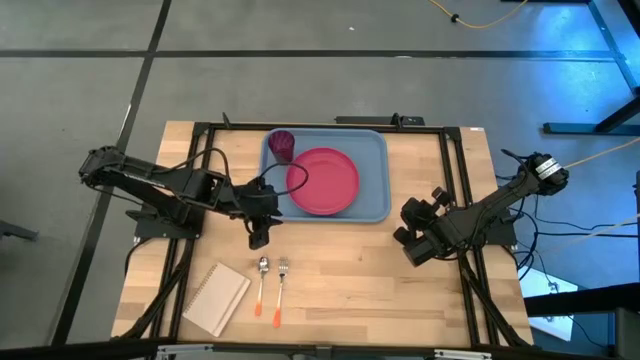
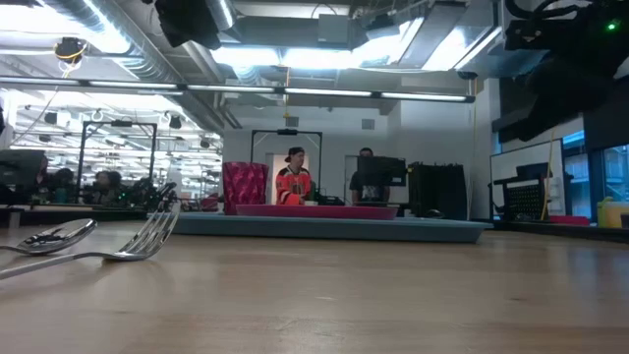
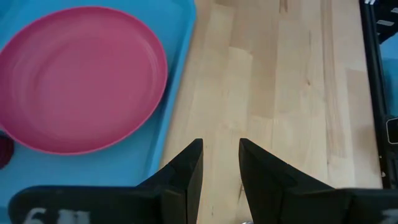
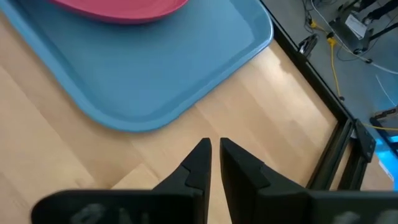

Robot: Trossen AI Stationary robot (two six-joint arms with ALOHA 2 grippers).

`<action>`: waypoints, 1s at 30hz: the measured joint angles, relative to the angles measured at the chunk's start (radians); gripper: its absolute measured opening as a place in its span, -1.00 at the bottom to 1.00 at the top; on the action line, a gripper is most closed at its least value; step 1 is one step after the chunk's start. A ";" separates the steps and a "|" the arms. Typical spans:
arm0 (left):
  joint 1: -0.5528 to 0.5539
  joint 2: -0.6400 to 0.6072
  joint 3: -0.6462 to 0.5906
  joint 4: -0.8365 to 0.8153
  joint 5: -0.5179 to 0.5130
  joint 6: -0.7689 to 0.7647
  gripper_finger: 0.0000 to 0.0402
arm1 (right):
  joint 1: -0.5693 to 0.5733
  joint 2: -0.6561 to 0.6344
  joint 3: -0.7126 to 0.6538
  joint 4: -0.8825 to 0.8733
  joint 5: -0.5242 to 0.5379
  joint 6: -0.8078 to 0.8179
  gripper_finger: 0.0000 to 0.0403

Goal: Pick and place plate/cup/fork/spoon on tray
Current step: Adjust the orange spoon and the orange fork

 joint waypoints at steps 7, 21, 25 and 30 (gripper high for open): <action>0.000 0.000 0.000 0.009 -0.041 0.087 -0.52 | 0.000 0.000 0.000 0.011 -0.007 -0.002 -0.80; 0.001 0.000 0.000 0.084 -0.162 0.030 -0.52 | 0.000 0.000 0.000 -0.005 -0.038 -0.006 -0.81; 0.026 0.000 0.000 0.083 -0.135 0.092 -0.52 | 0.000 0.000 0.000 0.012 -0.117 -0.001 -0.81; 0.119 0.000 0.000 0.083 -0.055 0.148 -0.52 | 0.000 0.000 0.000 0.084 -0.134 0.000 -0.81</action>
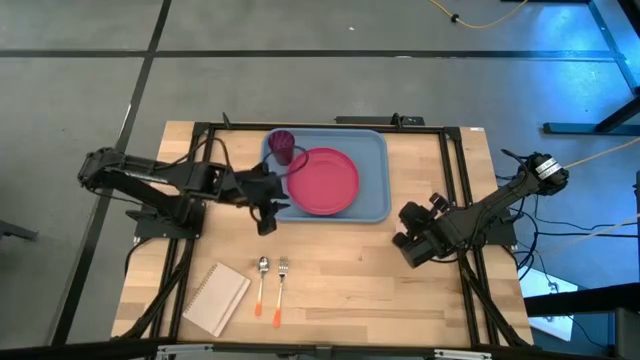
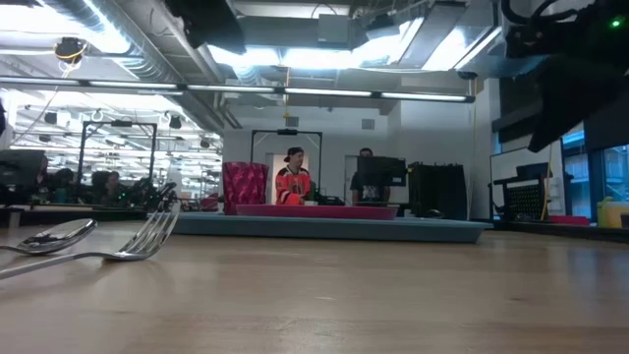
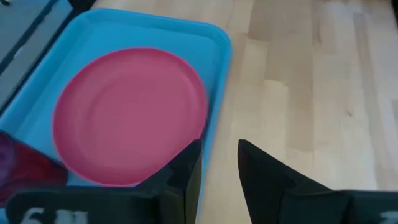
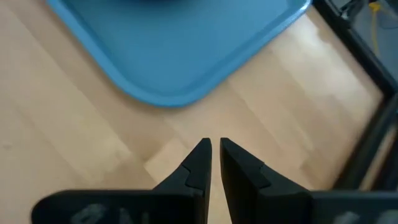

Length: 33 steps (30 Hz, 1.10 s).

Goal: Pick and place plate/cup/fork/spoon on tray
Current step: Adjust the orange spoon and the orange fork

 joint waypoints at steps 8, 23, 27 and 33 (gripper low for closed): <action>0.078 0.000 0.000 -0.022 0.010 -0.047 -0.52 | 0.000 0.000 0.000 0.086 0.001 0.001 -0.81; -0.241 0.001 -0.086 -0.036 0.068 -0.656 -0.52 | 0.000 0.000 0.000 0.111 0.006 -0.090 -0.80; -0.360 0.044 -0.087 0.004 0.023 -0.788 -0.54 | 0.000 0.000 0.000 0.112 0.021 -0.118 -0.80; -0.461 0.167 -0.087 0.062 0.016 -0.985 -0.55 | 0.000 0.000 0.000 0.121 0.068 -0.112 -0.80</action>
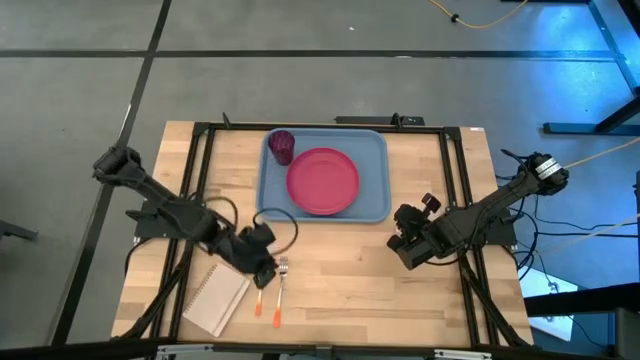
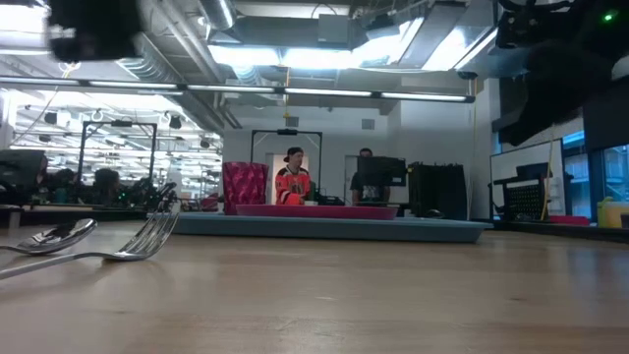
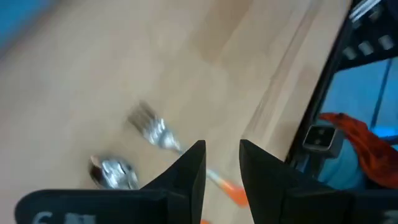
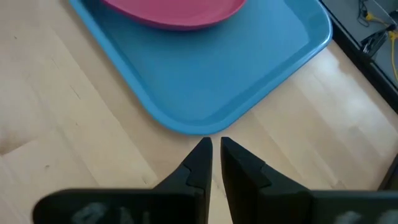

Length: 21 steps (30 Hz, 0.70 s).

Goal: Pick and place plate/cup/fork/spoon on tray
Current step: Adjust the orange spoon and the orange fork

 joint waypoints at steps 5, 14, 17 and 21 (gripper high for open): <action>-0.040 0.121 -0.001 -0.028 0.070 -0.237 -0.55 | 0.000 0.000 0.000 -0.002 0.000 -0.010 -0.80; -0.045 0.278 -0.001 -0.025 0.236 -0.554 -0.56 | 0.000 0.000 0.000 -0.002 0.008 -0.054 -0.80; -0.051 0.292 -0.001 -0.027 0.237 -0.584 -0.56 | 0.000 0.000 0.000 -0.002 0.008 -0.055 -0.80; -0.051 0.292 -0.001 -0.080 0.236 -0.606 -0.56 | 0.000 0.000 0.000 -0.001 0.008 -0.055 -0.80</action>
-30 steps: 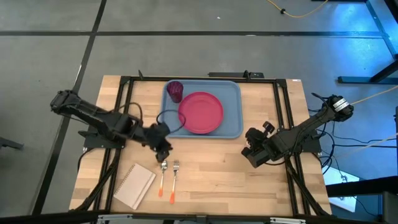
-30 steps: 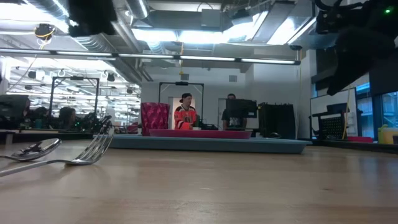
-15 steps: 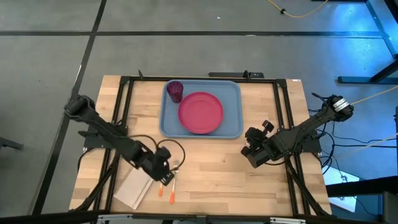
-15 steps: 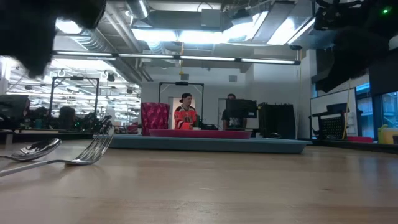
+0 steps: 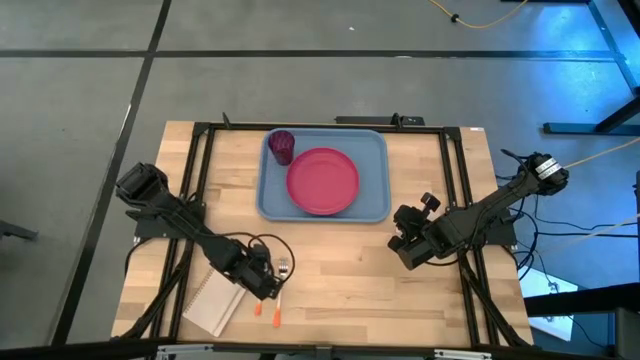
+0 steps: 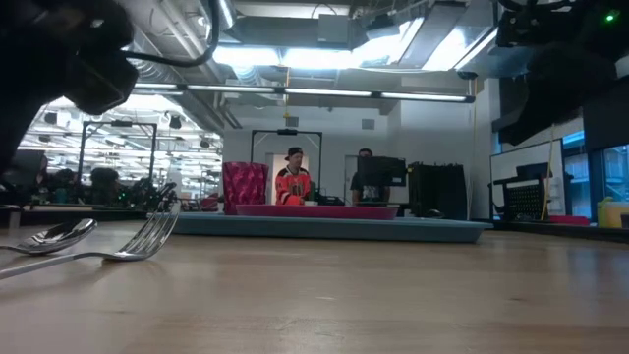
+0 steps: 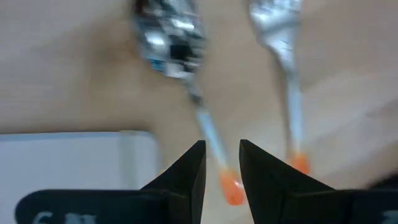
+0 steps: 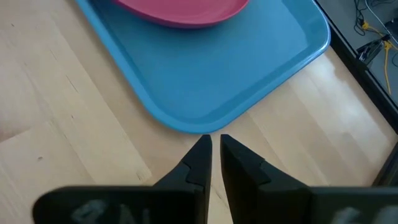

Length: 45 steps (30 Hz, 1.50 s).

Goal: Pick and place plate/cup/fork/spoon on tray
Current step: Adjust the orange spoon and the orange fork

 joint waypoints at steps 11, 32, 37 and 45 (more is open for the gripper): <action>-0.004 0.035 0.000 -0.135 -0.022 -0.005 -0.65 | 0.000 0.000 0.000 0.002 0.000 0.000 -0.80; 0.014 0.078 0.001 -0.125 -0.001 0.001 -1.00 | 0.000 0.000 0.000 0.009 0.000 0.000 -0.81; 0.040 0.113 0.005 -0.087 0.013 0.050 -1.00 | 0.000 0.000 0.000 0.009 0.000 0.000 -0.81; 0.082 0.133 0.036 -0.093 0.035 0.097 -1.00 | 0.000 0.000 0.000 0.009 0.000 -0.005 -0.81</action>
